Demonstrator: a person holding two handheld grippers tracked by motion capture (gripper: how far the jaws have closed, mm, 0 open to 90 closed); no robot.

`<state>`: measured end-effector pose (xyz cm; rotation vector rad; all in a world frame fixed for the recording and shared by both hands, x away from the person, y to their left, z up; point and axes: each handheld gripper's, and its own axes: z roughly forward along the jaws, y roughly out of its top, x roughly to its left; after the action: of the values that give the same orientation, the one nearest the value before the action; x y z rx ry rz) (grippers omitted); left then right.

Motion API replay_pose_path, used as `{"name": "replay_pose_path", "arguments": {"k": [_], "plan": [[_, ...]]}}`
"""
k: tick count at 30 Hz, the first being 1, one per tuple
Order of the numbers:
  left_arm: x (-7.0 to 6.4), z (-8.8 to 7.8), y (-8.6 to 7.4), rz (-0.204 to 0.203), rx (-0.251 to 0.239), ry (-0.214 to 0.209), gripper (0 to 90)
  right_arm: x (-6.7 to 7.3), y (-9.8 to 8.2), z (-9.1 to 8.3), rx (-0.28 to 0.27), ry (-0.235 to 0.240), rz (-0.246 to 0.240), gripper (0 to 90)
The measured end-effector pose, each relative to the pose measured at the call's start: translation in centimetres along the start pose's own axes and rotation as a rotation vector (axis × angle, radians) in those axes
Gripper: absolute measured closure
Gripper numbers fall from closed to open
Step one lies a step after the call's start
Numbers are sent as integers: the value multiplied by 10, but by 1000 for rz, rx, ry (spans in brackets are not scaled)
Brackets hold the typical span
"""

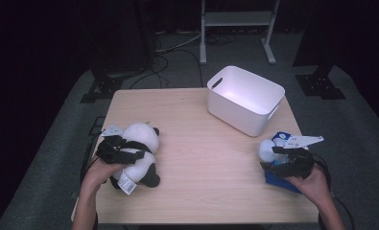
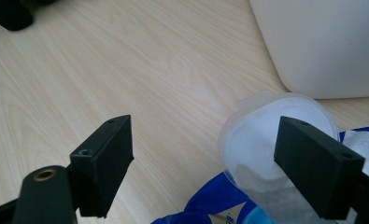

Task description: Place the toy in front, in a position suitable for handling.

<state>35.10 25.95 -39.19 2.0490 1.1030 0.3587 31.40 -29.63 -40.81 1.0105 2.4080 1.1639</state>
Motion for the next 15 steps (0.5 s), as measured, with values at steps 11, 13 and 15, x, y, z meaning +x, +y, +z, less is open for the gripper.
{"name": "replay_pose_path", "arguments": {"k": [11,13,15], "plan": [[2,-2,-6,38,3,-15,362,7,4,0,1,2,-26,183],[3,-4,-8,57,-12,-16,400,8,5,0,-1,0,-31,183],[3,-5,-8,73,-22,-15,443,9,5,0,1,-1,-36,183]]}}
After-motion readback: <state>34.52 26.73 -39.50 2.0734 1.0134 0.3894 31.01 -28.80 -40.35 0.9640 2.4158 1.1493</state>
